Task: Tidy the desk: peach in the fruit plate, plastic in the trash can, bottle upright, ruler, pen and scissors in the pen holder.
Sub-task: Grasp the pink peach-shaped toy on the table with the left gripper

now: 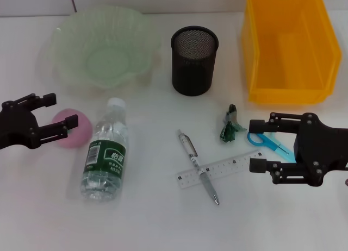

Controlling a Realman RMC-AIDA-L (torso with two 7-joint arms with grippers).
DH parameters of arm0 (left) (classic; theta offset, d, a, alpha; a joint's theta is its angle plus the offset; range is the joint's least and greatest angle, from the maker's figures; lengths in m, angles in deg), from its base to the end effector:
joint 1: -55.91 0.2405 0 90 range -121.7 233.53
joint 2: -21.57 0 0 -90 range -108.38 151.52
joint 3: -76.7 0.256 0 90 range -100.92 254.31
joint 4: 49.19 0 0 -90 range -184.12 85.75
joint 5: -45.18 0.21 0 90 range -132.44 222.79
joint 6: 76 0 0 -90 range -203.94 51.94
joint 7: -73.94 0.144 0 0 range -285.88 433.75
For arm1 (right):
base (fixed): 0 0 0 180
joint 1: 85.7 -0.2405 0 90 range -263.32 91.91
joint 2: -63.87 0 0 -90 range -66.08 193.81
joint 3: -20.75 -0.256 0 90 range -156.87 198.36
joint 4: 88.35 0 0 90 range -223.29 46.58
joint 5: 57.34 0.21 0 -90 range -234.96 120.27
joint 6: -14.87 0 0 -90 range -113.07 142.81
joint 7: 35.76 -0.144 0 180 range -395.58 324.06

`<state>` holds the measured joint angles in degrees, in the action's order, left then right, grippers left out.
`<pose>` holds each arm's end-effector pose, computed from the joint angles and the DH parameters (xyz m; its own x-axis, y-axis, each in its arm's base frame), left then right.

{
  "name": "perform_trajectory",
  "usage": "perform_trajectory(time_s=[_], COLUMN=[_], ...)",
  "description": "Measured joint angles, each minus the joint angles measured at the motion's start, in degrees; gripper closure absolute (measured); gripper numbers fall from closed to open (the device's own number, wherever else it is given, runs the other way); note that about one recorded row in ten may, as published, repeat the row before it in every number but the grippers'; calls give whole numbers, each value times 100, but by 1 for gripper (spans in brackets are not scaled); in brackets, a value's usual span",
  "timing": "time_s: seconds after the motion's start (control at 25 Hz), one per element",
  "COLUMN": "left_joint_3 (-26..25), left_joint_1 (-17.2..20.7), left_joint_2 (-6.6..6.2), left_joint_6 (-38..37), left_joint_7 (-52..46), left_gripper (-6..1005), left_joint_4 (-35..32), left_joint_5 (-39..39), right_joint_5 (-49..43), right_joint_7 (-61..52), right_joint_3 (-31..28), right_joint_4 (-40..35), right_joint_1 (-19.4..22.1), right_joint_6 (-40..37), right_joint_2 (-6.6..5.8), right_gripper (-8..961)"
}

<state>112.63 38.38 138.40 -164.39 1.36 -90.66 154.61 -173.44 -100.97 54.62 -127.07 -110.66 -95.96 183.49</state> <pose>-0.3321 0.2853 0.0437 0.7764 0.3227 0.5414 0.5531 -0.7608 -0.3396 0.2633 0.2659 0.0142 0.7740 -0.1547 -0.6139 -0.2192 -0.9752 -0.0306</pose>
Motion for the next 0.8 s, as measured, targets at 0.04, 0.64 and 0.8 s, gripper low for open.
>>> perform_trajectory(time_s=[0.04,0.64,0.8], left_joint_3=[35,120,137], left_joint_1=[44,0,-8], left_joint_2=[48,152,153], left_joint_6=[344,1259,1337], left_joint_7=[21,206,226], left_gripper=[194,260,367], left_joint_4=[31,244,252], left_joint_5=[8,221,221], right_joint_5=[0,0,0], right_joint_7=[0,-2,-10], right_joint_3=[0,-4,-2], right_joint_4=[0,5,5], right_joint_1=[0,4,3], right_joint_6=[0,53,62], right_joint_2=[0,-9,-10], right_gripper=[232,231,231])
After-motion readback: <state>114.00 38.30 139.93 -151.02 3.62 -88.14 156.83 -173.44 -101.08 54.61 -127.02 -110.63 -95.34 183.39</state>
